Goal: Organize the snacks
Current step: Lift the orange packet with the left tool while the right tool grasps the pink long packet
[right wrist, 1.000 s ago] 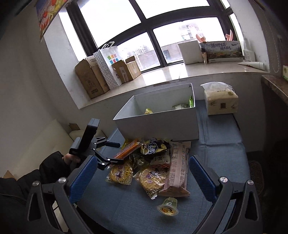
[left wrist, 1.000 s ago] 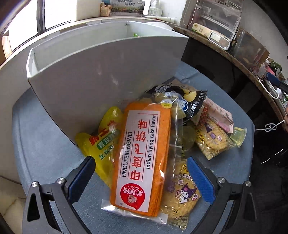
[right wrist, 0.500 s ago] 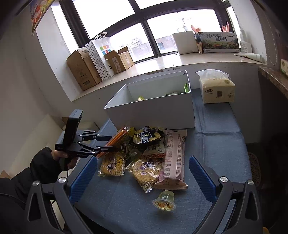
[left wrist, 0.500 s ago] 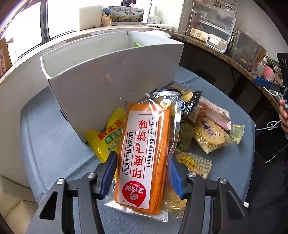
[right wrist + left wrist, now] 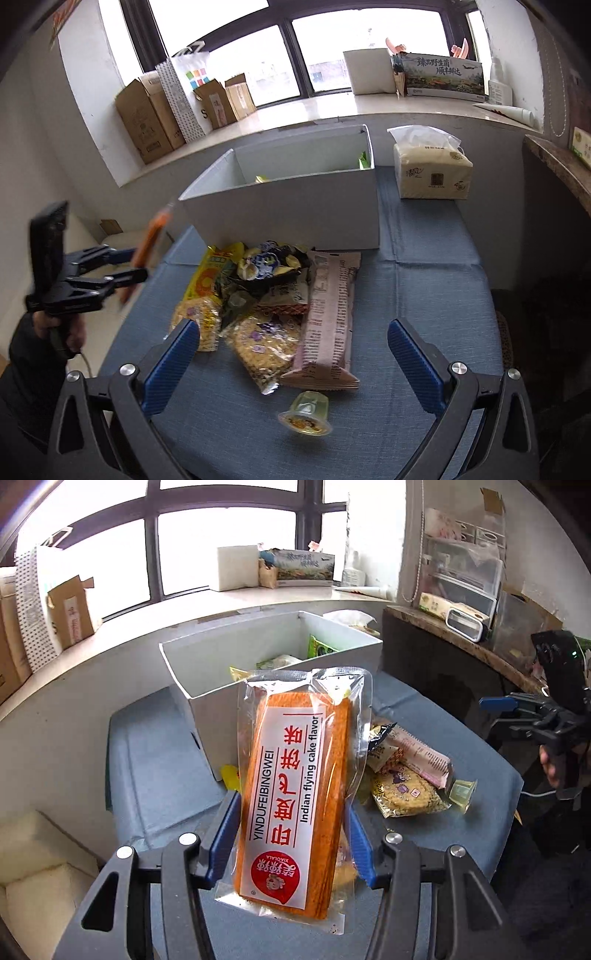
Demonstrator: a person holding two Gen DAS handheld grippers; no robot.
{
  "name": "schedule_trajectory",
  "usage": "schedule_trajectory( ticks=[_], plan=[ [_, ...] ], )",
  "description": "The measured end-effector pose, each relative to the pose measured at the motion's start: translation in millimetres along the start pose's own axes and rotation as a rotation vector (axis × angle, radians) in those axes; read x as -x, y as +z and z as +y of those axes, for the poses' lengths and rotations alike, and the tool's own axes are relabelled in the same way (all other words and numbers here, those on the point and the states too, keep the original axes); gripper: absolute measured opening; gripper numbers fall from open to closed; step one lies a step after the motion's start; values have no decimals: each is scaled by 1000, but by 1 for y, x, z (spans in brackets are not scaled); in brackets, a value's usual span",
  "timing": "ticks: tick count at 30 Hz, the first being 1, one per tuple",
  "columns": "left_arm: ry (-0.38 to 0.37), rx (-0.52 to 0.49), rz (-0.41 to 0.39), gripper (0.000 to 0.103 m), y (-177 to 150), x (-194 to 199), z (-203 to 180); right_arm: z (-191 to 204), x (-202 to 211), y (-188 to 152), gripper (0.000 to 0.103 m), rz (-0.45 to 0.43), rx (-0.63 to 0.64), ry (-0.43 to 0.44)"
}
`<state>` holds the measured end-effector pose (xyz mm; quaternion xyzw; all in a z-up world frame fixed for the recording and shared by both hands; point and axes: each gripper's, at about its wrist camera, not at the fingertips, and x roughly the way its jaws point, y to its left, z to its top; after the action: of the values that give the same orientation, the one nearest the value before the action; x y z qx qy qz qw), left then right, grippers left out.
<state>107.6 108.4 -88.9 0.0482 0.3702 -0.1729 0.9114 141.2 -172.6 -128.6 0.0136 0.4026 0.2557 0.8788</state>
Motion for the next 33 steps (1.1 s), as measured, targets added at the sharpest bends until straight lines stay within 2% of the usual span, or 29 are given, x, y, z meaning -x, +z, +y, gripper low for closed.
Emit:
schedule_trajectory(
  ticks=[6, 10, 13, 15, 17, 20, 24, 26, 27, 28, 33],
  plan=[
    [102, 91, -20, 59, -11, 32, -14, -17, -59, 3, 103, 150, 32, -98],
    [94, 117, -33, 59, -22, 44, -23, -17, -90, 1, 103, 214, 96, -158],
    [98, 116, -41, 59, -27, 50, -30, -20, -107, 0, 103, 238, 135, -261],
    [97, 126, -55, 60, -28, 52, -33, -23, -115, 0, 103, 258, 152, -276],
    [90, 123, -61, 60, -27, 53, -36, -24, -120, 2, 103, 252, 167, -292],
    [81, 112, -64, 60, -24, 49, -40, -26, -135, 5, 103, 262, 203, -363],
    [66, 107, -61, 60, -23, 45, -44, -37, -140, 9, 103, 271, 157, -275],
    [63, 109, -49, 60, -23, 40, -43, -41, -137, 10, 89, 275, 145, -215],
    [63, 111, -45, 60, -24, 39, -43, -43, -134, 11, 84, 269, 153, -213],
    [58, 114, -41, 60, -24, 37, -42, -42, -129, 12, 55, 256, 167, -162],
    [50, 116, -43, 60, -21, 34, -45, -60, -112, 9, 51, 256, 131, -140]
  ],
)
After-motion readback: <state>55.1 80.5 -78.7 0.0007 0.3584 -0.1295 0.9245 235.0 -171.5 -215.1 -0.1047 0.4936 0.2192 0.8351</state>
